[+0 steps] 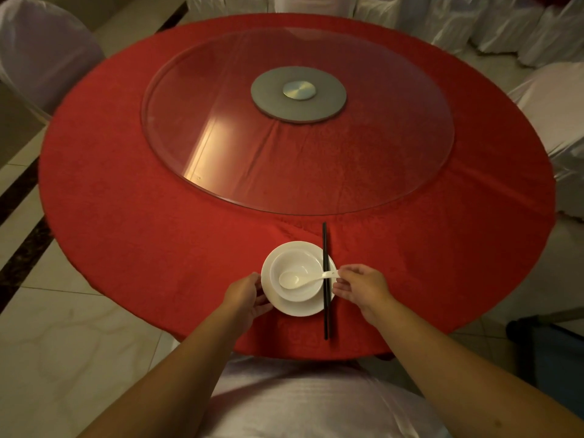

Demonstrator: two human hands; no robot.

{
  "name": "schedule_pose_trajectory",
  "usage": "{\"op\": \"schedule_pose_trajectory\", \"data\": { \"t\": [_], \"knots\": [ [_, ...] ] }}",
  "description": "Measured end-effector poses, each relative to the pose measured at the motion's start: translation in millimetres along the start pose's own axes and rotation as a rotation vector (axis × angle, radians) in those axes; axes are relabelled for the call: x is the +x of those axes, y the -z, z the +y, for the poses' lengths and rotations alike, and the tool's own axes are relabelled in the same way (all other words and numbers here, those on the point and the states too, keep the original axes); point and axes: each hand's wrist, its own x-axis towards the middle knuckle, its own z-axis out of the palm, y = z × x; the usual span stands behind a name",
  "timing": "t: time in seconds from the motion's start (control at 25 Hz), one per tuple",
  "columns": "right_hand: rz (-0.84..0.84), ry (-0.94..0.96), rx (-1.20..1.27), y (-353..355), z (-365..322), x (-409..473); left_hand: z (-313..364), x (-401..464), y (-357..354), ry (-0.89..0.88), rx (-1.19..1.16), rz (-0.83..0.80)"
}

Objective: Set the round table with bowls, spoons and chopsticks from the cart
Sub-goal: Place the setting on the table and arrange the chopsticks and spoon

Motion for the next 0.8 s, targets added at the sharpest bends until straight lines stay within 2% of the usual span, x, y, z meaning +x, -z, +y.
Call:
{"op": "schedule_pose_trajectory", "data": {
  "t": [0.8],
  "knots": [
    [-0.014,0.017,0.069,-0.3,0.4,0.0,-1.7,2.0,-0.2,0.004,-0.023,0.005]
  ]
}}
